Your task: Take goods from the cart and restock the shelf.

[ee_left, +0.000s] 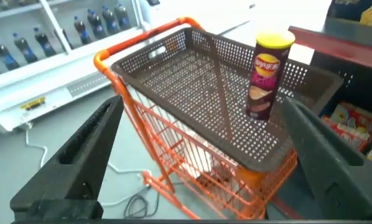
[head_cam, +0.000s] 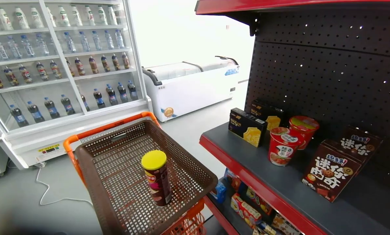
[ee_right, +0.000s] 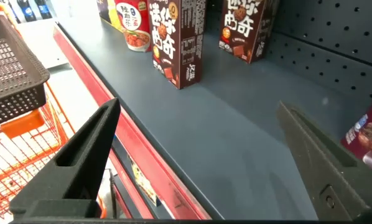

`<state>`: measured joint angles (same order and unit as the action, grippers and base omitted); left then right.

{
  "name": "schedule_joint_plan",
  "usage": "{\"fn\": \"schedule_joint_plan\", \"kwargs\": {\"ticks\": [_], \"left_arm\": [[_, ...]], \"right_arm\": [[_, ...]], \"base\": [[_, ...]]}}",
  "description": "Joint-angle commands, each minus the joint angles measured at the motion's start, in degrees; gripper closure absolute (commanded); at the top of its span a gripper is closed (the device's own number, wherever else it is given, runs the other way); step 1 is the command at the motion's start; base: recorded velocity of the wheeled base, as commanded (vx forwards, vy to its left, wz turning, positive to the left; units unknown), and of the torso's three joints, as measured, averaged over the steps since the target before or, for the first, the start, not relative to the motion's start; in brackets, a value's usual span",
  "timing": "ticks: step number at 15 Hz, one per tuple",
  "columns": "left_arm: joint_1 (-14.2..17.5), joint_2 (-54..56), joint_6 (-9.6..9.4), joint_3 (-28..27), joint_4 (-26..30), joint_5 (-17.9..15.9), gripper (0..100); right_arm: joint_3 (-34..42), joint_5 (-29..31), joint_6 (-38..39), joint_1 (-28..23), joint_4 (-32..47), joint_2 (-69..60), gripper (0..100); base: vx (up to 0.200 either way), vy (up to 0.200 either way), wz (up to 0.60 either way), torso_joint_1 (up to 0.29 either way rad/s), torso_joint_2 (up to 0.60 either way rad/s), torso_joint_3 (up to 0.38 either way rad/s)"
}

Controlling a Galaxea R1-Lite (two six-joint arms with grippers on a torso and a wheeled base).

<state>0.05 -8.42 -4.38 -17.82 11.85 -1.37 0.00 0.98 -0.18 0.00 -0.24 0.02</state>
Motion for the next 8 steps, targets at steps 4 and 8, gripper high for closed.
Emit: {"fn": "schedule_joint_plan", "kwargs": {"ticks": [4, 8], "left_arm": [[-3.7, -38.1, 1.04, -12.7, -3.1, -7.1, 0], [-4.8, -59.1, -0.46, -9.3, -24.1, -10.8, 0]], "right_arm": [[0.0, 0.0, -0.1, 0.0, 0.0, 0.0, 0], [0.0, 0.0, 0.0, 0.1, 0.0, 0.0, 0]], "base": [[0.000, 0.000, 0.00, 0.000, 0.00, 0.000], [0.000, 0.000, 0.00, 0.000, 0.00, 0.000]]}}
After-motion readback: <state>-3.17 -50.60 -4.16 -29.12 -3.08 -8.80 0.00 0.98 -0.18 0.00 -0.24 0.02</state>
